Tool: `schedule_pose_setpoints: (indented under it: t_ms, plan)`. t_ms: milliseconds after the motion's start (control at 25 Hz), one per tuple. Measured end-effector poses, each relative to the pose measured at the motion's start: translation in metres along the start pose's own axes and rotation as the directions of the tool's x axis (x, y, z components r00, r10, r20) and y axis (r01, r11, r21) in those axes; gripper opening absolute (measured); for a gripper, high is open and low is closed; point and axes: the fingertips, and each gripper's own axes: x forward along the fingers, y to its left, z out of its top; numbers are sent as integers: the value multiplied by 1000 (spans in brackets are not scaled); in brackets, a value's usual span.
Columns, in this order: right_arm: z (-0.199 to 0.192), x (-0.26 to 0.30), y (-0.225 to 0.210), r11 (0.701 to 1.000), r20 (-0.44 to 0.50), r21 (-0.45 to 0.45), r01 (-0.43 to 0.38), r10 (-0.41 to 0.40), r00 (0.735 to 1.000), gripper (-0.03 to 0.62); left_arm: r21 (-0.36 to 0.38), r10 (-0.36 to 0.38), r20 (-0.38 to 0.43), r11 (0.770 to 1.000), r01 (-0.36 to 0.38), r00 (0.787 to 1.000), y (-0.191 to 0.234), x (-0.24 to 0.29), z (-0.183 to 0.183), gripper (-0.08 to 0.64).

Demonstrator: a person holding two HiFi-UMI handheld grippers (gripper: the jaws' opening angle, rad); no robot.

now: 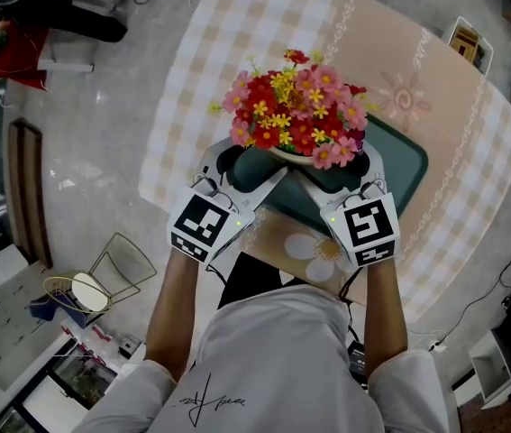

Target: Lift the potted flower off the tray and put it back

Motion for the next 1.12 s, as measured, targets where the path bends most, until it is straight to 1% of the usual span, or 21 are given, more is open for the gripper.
schedule_pose_setpoints:
  t_ms: [80,240,320,480,560,840,1120]
  plan:
    - [-2,1,2,1000,3,0,0,0,1000,414,-1,2,-1,1000,-2,1000,0,-1,-3,256]
    - [-3,8,-9,1000,4,3,-2,2,1000,414,5,7,-11,1000,-7,1000,6,10,-2,256]
    - [-3,10,-11,1000,8,-5,2,-2,1000,414,15,11,-8,1000,-11,1000,8,12,-1,256]
    - [-1,11,-13,1000,24,-11,18,-18,1000,414,56,19,9,998,-19,1000,10,14,1,256]
    - [-1,12,-15,1000,26,-17,23,-23,999,414,52,15,15,998,-16,1000,11,15,1,256]
    - [-7,14,-11,997,-9,-64,44,-44,999,414,43,28,-6,999,-28,1000,11,15,-8,255]
    - [-13,14,-1,992,-22,-101,73,-75,997,414,65,27,-21,998,-25,999,8,8,-20,255]
